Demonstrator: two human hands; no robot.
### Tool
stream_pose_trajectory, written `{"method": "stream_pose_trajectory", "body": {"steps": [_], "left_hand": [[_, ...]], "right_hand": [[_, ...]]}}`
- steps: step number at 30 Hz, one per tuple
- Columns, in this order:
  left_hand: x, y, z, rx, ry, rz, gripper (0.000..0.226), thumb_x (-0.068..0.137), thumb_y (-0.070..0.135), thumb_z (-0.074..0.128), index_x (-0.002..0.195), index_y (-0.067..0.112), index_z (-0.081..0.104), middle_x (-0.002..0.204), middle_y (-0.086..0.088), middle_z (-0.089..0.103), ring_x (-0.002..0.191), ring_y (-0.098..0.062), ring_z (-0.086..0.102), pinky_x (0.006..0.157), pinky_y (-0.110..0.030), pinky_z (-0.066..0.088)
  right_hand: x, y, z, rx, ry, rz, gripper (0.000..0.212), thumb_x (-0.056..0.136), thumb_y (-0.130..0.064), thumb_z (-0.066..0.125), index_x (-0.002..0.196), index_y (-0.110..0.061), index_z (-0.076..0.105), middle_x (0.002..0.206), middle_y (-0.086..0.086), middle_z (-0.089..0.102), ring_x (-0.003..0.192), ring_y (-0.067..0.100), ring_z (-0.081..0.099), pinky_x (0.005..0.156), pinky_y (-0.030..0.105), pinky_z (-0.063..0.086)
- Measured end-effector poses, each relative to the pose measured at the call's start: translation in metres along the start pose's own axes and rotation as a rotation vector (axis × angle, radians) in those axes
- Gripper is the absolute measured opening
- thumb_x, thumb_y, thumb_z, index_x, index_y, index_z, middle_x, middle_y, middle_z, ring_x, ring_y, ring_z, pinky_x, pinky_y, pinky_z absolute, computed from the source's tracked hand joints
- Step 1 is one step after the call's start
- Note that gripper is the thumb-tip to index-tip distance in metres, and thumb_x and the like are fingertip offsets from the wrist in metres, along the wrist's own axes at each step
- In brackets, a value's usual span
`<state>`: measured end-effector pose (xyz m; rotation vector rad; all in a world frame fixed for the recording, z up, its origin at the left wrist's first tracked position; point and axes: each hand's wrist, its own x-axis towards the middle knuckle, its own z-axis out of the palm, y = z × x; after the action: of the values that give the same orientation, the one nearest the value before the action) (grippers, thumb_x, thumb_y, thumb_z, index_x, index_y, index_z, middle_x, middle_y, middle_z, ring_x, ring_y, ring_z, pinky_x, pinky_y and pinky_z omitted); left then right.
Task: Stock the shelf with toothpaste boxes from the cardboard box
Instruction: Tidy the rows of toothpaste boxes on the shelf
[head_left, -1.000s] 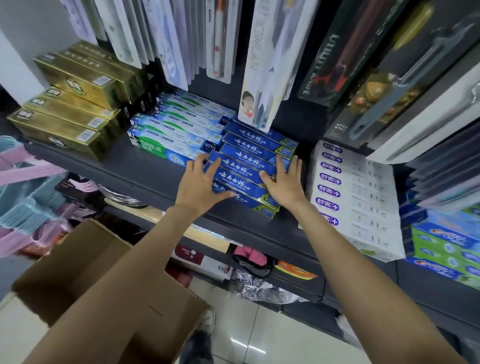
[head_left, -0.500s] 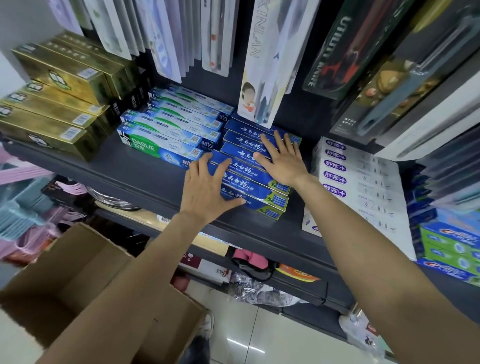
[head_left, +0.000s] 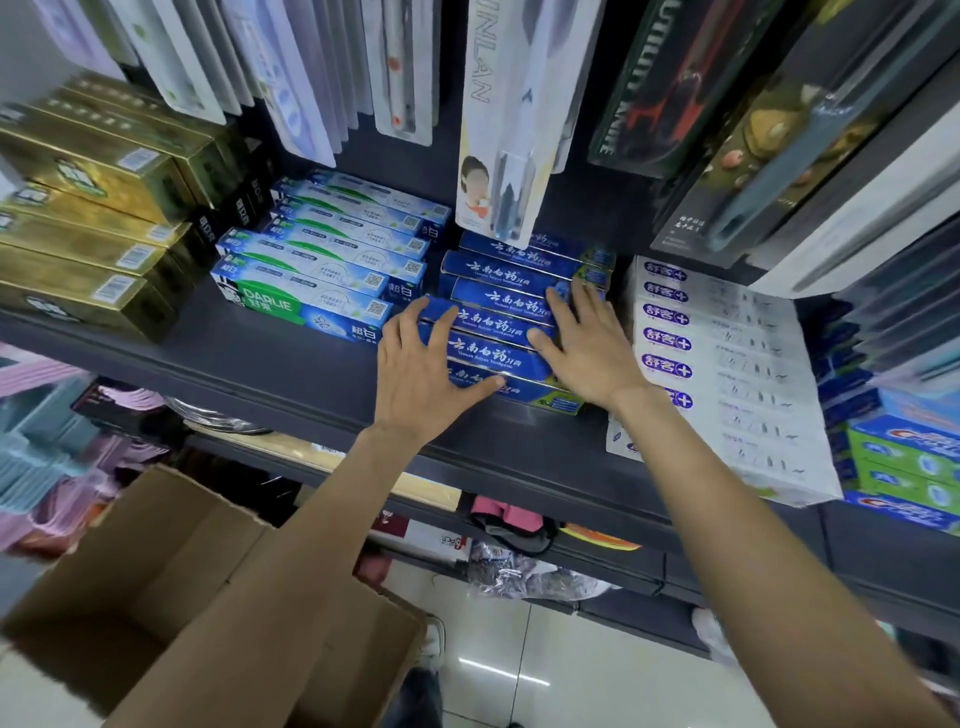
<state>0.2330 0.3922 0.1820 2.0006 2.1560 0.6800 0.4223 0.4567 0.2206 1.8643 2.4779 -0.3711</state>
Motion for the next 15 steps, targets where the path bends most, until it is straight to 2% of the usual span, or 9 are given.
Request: {"method": "stream_pose_trajectory", "body": {"steps": [4,7,9,11,13,15], "left_hand": [[0.012,0.003,0.003,-0.016,-0.076,0.01,0.099,0.069,0.068,0.064,0.144,0.013,0.032,0.15,-0.015,0.022,0.132,-0.034,0.024,0.11,-0.041,0.024],[0.016,0.007,0.002,0.014,-0.096,0.027,0.101,0.067,0.073,0.061,0.145,0.015,0.032,0.15,-0.016,0.023,0.131,-0.035,0.025,0.11,-0.044,0.024],[0.017,0.007,-0.001,-0.001,-0.084,0.052,0.102,0.065,0.08,0.047,0.146,0.02,0.031,0.15,-0.016,0.025,0.134,-0.035,0.025,0.11,-0.046,0.022],[0.022,0.005,-0.006,-0.086,-0.075,0.064,0.093,0.069,0.077,0.034,0.146,0.023,0.032,0.152,-0.014,0.025,0.137,-0.034,0.023,0.111,-0.047,0.02],[0.035,0.006,-0.012,-0.144,-0.095,0.052,0.084,0.077,0.071,0.033,0.146,0.023,0.032,0.154,-0.014,0.022,0.14,-0.033,0.021,0.113,-0.045,0.019],[0.05,0.007,-0.014,-0.103,-0.15,0.055,0.076,0.087,0.065,0.037,0.148,0.021,0.027,0.156,-0.014,0.015,0.143,-0.03,0.015,0.116,-0.041,0.014]], "right_hand": [[-0.04,-0.016,0.015,0.062,0.011,0.055,0.07,0.096,-0.056,0.026,0.152,-0.021,0.005,0.158,0.016,-0.008,0.145,0.031,-0.013,0.117,0.04,-0.005],[-0.039,-0.02,0.017,0.06,0.001,0.061,0.073,0.095,-0.059,0.027,0.151,-0.021,0.002,0.157,0.018,-0.012,0.144,0.033,-0.016,0.117,0.042,-0.006],[-0.038,-0.019,0.015,0.102,0.033,0.07,0.071,0.094,-0.059,0.028,0.151,-0.021,0.007,0.158,0.016,-0.008,0.145,0.032,-0.011,0.117,0.041,-0.003],[-0.039,-0.015,0.011,0.126,0.155,0.101,0.067,0.095,-0.057,0.031,0.15,-0.021,0.019,0.158,0.015,0.001,0.145,0.032,0.001,0.117,0.04,0.006],[-0.036,-0.01,0.007,0.081,0.226,0.141,0.064,0.096,-0.055,0.03,0.148,-0.018,0.025,0.157,0.018,0.009,0.144,0.034,0.01,0.117,0.041,0.01],[-0.031,-0.009,0.006,0.023,0.176,0.162,0.065,0.096,-0.055,0.027,0.148,-0.015,0.023,0.154,0.021,0.016,0.143,0.035,0.015,0.118,0.043,0.01]]}}
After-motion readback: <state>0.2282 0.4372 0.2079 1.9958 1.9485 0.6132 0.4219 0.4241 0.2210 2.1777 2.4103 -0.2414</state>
